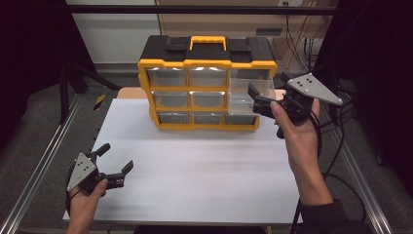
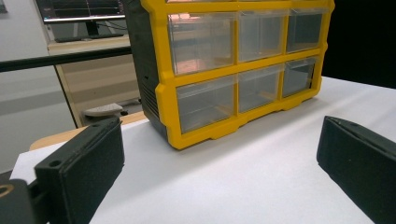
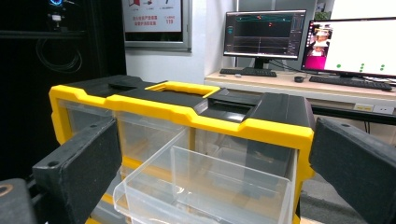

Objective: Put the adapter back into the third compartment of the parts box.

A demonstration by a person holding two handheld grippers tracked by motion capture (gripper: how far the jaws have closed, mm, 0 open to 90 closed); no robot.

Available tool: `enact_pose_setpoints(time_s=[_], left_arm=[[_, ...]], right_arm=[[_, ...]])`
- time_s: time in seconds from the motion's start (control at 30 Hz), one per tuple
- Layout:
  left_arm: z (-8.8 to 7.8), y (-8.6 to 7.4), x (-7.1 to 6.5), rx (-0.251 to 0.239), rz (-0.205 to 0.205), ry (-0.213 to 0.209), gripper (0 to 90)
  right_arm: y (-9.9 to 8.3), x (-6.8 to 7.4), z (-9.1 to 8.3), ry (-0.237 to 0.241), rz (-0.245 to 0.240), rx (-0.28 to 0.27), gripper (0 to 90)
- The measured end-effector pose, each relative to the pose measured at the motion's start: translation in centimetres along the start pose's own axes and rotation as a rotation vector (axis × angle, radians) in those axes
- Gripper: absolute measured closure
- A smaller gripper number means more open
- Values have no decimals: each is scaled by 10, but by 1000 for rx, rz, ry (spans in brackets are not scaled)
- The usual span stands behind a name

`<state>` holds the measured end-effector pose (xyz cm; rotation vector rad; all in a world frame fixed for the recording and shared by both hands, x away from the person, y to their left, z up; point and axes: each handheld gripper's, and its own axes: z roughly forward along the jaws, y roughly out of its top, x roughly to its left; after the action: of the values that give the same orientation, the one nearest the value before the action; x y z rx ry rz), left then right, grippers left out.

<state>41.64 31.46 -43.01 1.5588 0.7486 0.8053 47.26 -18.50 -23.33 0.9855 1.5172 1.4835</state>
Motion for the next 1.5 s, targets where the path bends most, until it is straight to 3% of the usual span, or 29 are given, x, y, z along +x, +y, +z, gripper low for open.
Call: enact_pose_setpoints(time_s=[0.7,1.5], left_arm=[[0,0,1,-4,-6,4,5],[-2,0,2,-7,-12,7,5]], right_arm=[[-16,2,-13,5,0,21,28],[-37,-2,-27,4,35,11,29]])
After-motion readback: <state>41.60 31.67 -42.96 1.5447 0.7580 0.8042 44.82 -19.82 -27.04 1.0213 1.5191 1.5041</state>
